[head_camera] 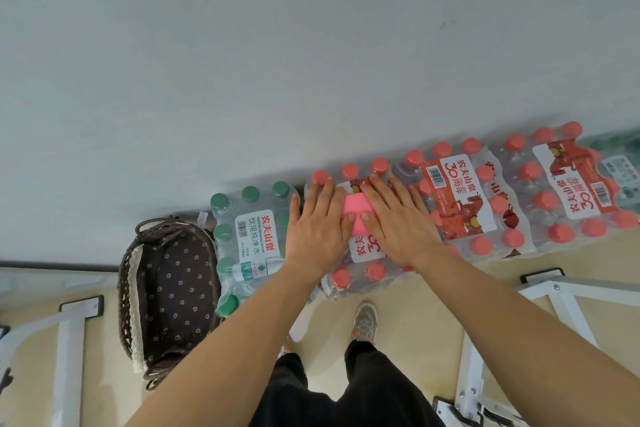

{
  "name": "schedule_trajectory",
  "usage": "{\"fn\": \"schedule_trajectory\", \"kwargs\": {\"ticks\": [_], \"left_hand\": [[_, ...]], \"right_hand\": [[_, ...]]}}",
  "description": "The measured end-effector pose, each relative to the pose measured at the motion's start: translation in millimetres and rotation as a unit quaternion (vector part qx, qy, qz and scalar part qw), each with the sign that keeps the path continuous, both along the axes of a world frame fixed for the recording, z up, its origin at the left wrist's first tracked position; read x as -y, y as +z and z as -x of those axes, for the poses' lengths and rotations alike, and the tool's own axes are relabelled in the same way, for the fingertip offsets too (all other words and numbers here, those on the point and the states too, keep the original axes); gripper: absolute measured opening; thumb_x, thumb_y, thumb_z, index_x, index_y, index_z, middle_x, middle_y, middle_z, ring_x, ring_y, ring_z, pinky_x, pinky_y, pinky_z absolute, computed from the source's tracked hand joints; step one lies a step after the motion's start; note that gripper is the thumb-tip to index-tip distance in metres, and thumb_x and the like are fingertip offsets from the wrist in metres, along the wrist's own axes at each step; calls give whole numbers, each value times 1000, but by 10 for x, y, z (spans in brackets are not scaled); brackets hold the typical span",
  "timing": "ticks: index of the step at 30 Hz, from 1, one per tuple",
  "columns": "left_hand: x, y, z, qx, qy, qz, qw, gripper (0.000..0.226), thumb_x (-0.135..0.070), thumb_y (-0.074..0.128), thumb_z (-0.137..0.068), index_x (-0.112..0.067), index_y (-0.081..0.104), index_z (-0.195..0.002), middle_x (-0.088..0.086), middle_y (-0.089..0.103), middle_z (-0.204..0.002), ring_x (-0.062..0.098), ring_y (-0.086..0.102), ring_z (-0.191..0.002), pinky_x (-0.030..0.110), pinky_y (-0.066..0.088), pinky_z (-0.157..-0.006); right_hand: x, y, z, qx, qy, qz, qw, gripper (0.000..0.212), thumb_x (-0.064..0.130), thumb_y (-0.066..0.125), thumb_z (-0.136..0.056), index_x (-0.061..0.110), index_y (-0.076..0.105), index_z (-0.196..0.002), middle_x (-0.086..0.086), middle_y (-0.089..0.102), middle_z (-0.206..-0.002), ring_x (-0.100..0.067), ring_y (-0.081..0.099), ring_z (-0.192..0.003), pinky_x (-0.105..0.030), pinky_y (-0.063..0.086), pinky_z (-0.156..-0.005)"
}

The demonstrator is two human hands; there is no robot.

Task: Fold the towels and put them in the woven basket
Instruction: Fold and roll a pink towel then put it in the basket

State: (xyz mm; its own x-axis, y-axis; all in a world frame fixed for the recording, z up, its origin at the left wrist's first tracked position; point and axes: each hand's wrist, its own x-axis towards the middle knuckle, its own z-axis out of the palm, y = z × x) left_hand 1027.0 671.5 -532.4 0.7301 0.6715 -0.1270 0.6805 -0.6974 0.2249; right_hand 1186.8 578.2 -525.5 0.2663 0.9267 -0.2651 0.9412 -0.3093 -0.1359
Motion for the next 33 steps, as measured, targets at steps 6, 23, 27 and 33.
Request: {"fn": "schedule_trajectory", "kwargs": {"ticks": [6, 23, 27, 33], "left_hand": [[29, 146, -6, -47, 7, 21, 999, 52, -51, 26, -101, -19, 35, -140, 11, 26, -154, 38, 18, -144, 57, 18, -117], [-402, 578, -266, -114, 87, 200, 969, 79, -62, 72, -71, -15, 41, -126, 9, 52, -121, 32, 49, -117, 37, 42, -86], [-379, 567, -222, -115, 136, 235, 956, 100, -63, 76, -66, -13, 29, -139, 13, 37, -134, 33, 48, -123, 41, 44, -96], [-280, 548, -188, -75, 190, 294, 934, 110, -56, 83, -62, -10, 22, -142, 14, 45, -134, 30, 53, -117, 38, 47, -90]], "right_hand": [[-96, 241, -60, -42, 42, 8, 998, 61, 58, 29, -96, 19, 37, -143, -2, 31, -151, -28, 23, -141, -49, 34, -112], [-564, 588, -202, -172, -13, 163, 971, 59, 49, 81, -66, 20, 63, -115, 2, 68, -102, -19, 65, -91, -31, 54, -76], [-612, 644, -197, -144, 25, 184, 972, 52, 51, 80, -69, 15, 64, -103, 1, 63, -91, -18, 61, -82, -28, 45, -60], [-520, 620, -175, -184, 24, 157, 970, 55, 46, 81, -68, 15, 59, -108, 0, 65, -96, -18, 64, -85, -35, 55, -75]]}}
